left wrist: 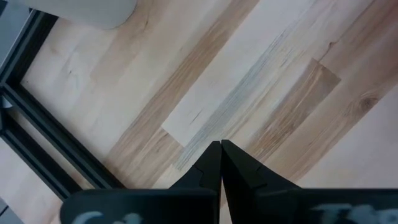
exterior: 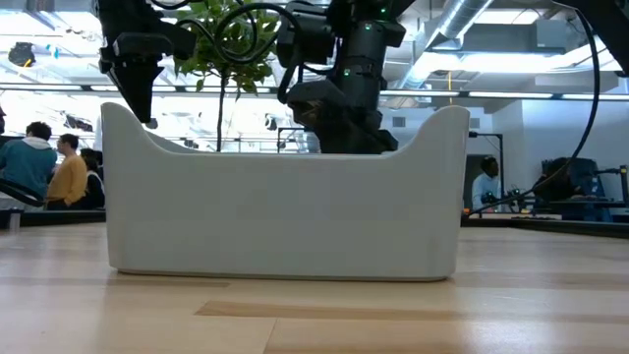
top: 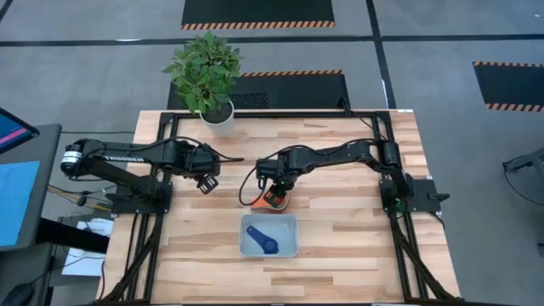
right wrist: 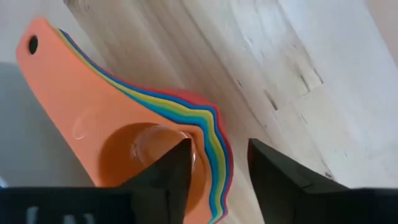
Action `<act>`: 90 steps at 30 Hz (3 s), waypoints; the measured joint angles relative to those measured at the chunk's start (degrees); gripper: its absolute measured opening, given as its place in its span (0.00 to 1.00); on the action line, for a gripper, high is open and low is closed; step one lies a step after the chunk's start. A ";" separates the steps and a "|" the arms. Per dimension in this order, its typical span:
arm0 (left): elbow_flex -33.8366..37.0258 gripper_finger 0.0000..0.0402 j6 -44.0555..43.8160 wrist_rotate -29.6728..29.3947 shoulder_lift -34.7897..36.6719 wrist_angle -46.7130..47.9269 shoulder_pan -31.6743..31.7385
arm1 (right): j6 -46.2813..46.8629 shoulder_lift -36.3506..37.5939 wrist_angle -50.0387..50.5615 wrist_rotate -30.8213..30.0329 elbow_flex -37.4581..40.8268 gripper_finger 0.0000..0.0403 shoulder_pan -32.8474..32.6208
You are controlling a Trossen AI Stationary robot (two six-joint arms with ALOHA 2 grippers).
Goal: Nest measuring cups in basket
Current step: Remove the stacked measuring cups from the gray bin, then remove the dark blue measuring cup from the gray bin
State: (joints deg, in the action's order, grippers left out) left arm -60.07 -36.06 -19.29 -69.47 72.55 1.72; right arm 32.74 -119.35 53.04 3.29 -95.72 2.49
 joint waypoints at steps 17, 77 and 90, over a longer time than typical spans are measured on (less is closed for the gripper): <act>0.00 0.00 1.72 -1.16 0.00 -0.03 -0.02 | 6.88 1.07 9.06 17.07 -11.47 0.51 -0.03; -42.45 0.33 45.28 17.45 -43.24 -7.32 -18.42 | 12.30 38.33 33.29 -31.90 16.79 0.24 -11.06; -42.39 0.33 50.78 13.98 -52.21 -5.51 -21.87 | 7.33 29.52 32.10 -26.65 18.84 0.24 -13.02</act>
State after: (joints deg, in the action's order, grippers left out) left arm -102.46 14.72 -5.31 -121.68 67.04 -20.16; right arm 40.08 -89.83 85.13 -23.36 -76.88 -10.53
